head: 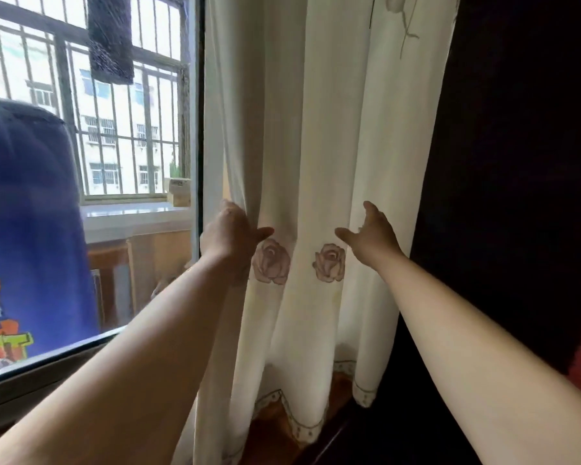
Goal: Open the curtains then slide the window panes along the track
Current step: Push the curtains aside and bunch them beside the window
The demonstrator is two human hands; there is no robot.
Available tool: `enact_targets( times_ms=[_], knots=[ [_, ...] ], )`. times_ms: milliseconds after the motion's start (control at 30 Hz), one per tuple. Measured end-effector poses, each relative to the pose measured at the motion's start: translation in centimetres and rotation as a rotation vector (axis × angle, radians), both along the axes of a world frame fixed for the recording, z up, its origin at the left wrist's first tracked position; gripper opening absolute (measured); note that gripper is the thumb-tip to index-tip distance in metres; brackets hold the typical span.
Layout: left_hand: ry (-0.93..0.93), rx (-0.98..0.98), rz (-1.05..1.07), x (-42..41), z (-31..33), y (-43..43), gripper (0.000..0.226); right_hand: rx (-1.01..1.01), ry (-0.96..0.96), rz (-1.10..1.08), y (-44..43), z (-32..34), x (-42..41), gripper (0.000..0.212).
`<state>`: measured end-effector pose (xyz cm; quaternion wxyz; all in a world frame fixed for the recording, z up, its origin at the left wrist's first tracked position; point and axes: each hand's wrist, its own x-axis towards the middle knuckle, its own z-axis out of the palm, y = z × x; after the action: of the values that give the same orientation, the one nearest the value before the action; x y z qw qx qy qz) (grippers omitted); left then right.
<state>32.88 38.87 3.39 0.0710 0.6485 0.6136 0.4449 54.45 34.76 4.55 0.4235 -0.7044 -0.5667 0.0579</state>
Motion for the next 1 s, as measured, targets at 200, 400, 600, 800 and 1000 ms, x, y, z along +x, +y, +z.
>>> enact_targets(
  times_ms=[200, 400, 600, 800, 1000],
  knots=[
    [0.025, -0.016, -0.152, 5.9, 0.0, 7.3, 0.058, 0.086, 0.018, -0.085, 5.9, -0.3, 3.1, 0.049],
    [0.045, -0.035, -0.197, 9.7, -0.4, 11.7, 0.055, 0.152, -0.031, -0.213, 8.2, -0.9, 5.5, 0.012],
    [-0.090, -0.014, -0.263, 13.3, -0.5, 12.5, 0.100, 0.337, -0.027, -0.435, 7.1, -0.7, 9.1, 0.065],
    [-0.202, 0.060, -0.433, 17.1, 0.4, 11.7, 0.150, 0.245, 0.260, -0.361, 8.0, 0.0, 13.3, 0.081],
    [-0.217, -0.033, -0.393, 21.1, 0.8, 13.4, 0.066, 0.233, 0.048, -0.323, 9.1, 0.3, 14.7, 0.018]
  ],
)
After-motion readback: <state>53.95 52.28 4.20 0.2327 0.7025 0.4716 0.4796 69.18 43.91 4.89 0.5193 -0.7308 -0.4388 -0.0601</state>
